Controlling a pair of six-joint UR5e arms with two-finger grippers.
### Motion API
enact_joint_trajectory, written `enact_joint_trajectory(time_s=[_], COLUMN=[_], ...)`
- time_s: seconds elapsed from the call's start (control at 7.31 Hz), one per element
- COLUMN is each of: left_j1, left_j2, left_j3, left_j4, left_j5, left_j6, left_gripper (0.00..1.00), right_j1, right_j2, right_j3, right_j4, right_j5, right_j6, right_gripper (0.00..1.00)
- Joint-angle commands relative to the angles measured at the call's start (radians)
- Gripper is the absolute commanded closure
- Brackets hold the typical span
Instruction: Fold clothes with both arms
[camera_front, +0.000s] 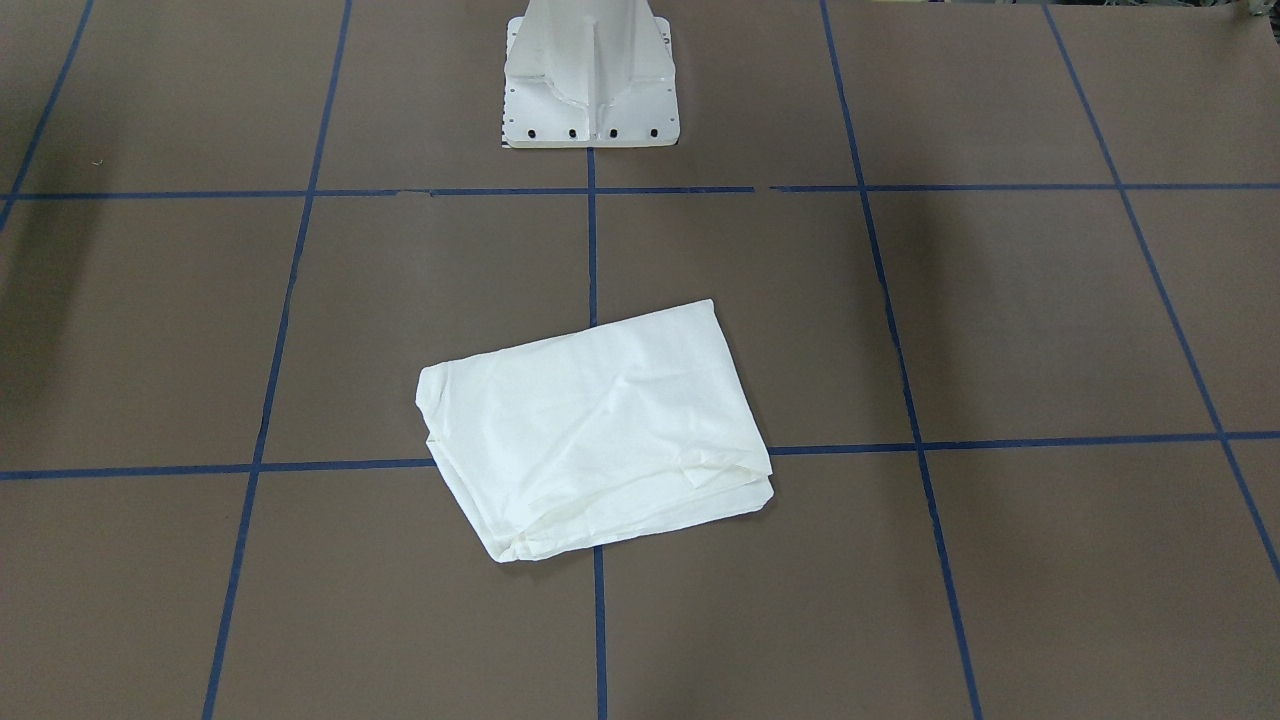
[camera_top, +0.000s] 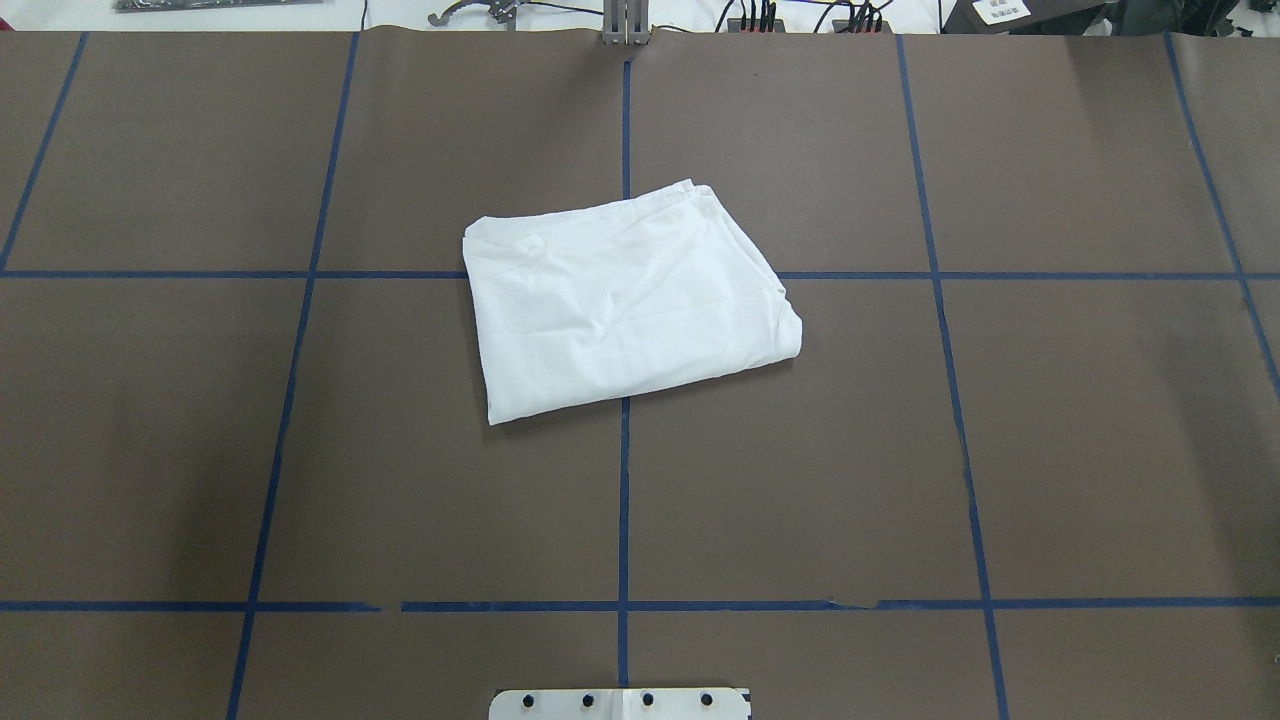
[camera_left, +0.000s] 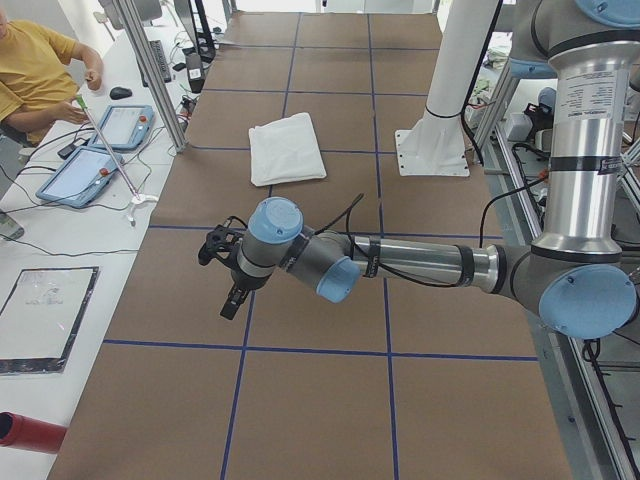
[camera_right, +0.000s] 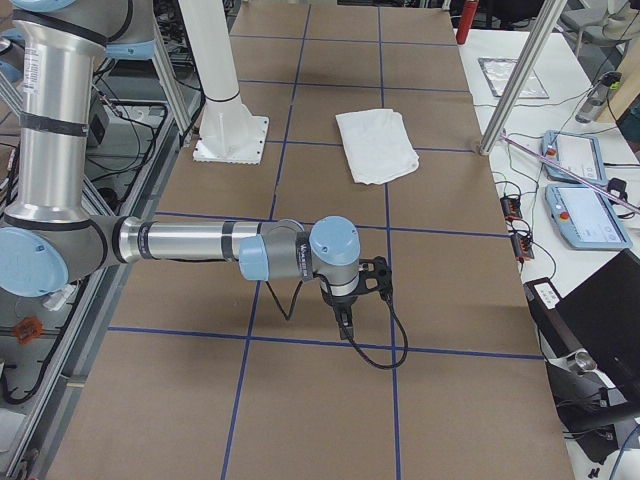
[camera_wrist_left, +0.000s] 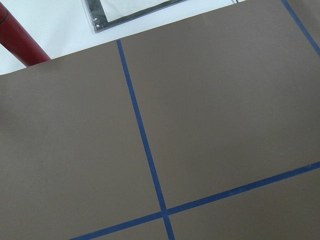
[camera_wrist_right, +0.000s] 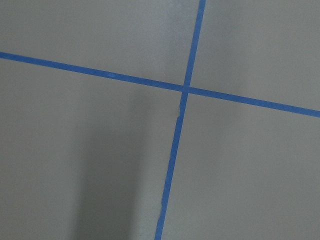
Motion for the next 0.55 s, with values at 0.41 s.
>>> enact_joint_trajectory(time_s=[0.41], left_j1=[0.000], left_j2=[-0.001], left_j3=[0.009], left_j4=[0.000], left_j5=[0.000], left_j6=[0.002], left_gripper=[0.00], right_j1=[0.000], right_j2=[0.000], right_j3=[0.004], right_j4=[0.001], right_j5=[-0.001], right_j6=[-0.005], right_gripper=[0.00])
